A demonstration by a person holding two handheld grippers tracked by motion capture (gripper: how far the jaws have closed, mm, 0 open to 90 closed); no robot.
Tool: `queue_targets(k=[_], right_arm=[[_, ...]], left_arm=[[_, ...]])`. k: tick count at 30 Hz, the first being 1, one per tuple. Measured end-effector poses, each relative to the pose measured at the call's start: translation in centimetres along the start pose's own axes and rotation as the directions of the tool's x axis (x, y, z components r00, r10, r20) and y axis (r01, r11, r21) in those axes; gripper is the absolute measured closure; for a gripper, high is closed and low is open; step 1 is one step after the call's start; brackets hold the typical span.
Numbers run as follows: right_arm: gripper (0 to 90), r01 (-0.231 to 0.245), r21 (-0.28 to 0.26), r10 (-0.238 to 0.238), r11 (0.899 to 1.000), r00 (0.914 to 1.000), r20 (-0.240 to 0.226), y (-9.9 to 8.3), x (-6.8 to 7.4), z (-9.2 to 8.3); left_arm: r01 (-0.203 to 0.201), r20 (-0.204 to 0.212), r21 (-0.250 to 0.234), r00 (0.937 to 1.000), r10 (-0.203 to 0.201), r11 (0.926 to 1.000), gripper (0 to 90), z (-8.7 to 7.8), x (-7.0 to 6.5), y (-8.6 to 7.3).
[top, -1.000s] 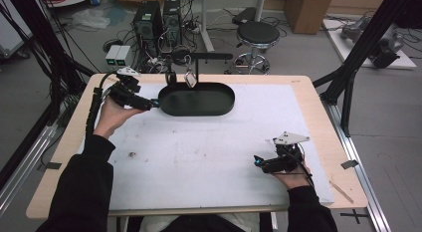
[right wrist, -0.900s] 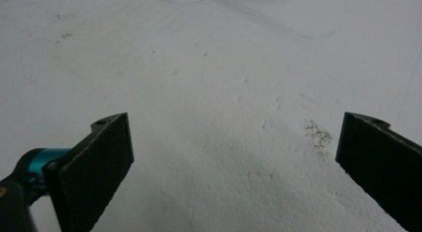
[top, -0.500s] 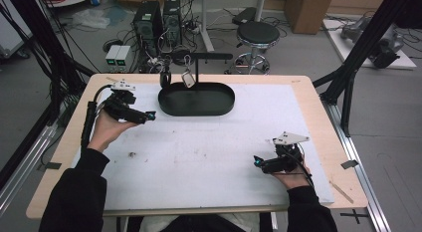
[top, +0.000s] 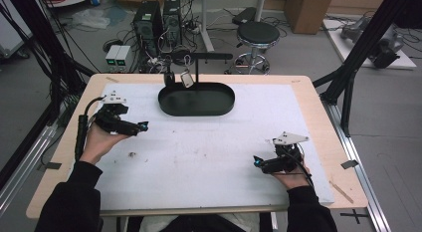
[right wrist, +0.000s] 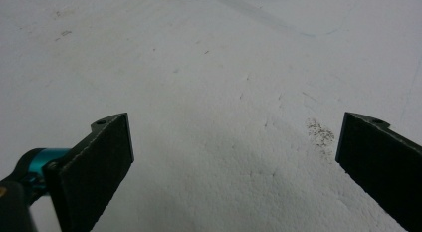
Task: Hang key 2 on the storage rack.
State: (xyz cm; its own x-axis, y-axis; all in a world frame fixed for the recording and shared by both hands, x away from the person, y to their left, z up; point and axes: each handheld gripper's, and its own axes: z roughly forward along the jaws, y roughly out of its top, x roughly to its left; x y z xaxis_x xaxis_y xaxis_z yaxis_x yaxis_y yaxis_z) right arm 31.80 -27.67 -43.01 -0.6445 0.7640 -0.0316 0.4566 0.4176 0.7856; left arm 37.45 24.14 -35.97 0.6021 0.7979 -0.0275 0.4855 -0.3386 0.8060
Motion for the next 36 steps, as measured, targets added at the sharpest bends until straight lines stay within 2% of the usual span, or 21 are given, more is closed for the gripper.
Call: queue_targets(k=[3,7,13,16,20,25,28,34,36], right_arm=[[0.8,-0.002,-0.002,0.002,1.000,1.0000,0.001,0.0,0.0,0.0],[0.8,-0.002,-0.001,0.002,1.000,1.0000,0.002,0.0,-0.1,0.0],[0.8,-0.002,-0.001,0.002,1.000,1.0000,0.002,0.0,0.0,0.0],[0.8,0.000,0.000,0.000,1.000,1.0000,0.003,0.0,0.0,0.0],[0.8,-0.001,0.003,0.001,1.000,1.0000,0.002,-0.1,-0.1,0.0],[0.8,0.001,0.004,-0.001,1.000,1.0000,0.002,-0.1,-0.1,0.0],[0.8,0.000,0.010,0.000,1.000,1.0000,0.004,-0.2,-0.2,0.0],[0.8,0.003,0.003,-0.003,1.000,1.0000,0.007,-0.2,-0.3,-0.1],[0.8,-0.002,0.009,0.002,1.000,1.0000,0.008,-0.3,-0.3,-0.1]], left_arm=[[0.007,-0.009,0.010,0.9999,-0.007,0.9999,1.7,-0.3,0.0,-1.0],[0.018,-0.010,-0.004,0.9998,-0.018,0.9998,1.7,-0.9,-0.2,-2.0],[0.017,-0.017,0.004,0.9997,-0.017,0.9999,1.7,-1.3,-0.3,-3.4],[0.024,-0.006,0.012,0.9997,-0.023,0.9996,1.7,-1.5,-0.2,-4.2],[0.003,-0.011,0.053,0.9999,-0.003,0.9986,1.7,-1.4,-0.2,-5.4],[0.012,-0.022,0.052,0.9997,-0.010,0.9986,1.7,-1.6,-0.2,-6.4],[0.003,-0.025,0.040,0.9997,-0.002,0.9992,1.7,-1.8,-0.5,-6.8],[-0.020,-0.053,0.059,0.9983,0.023,0.9980,1.7,-2.3,-0.6,-8.1],[-0.021,-0.053,0.050,0.9983,0.024,0.9985,1.7,-2.4,-0.7,-8.4]])
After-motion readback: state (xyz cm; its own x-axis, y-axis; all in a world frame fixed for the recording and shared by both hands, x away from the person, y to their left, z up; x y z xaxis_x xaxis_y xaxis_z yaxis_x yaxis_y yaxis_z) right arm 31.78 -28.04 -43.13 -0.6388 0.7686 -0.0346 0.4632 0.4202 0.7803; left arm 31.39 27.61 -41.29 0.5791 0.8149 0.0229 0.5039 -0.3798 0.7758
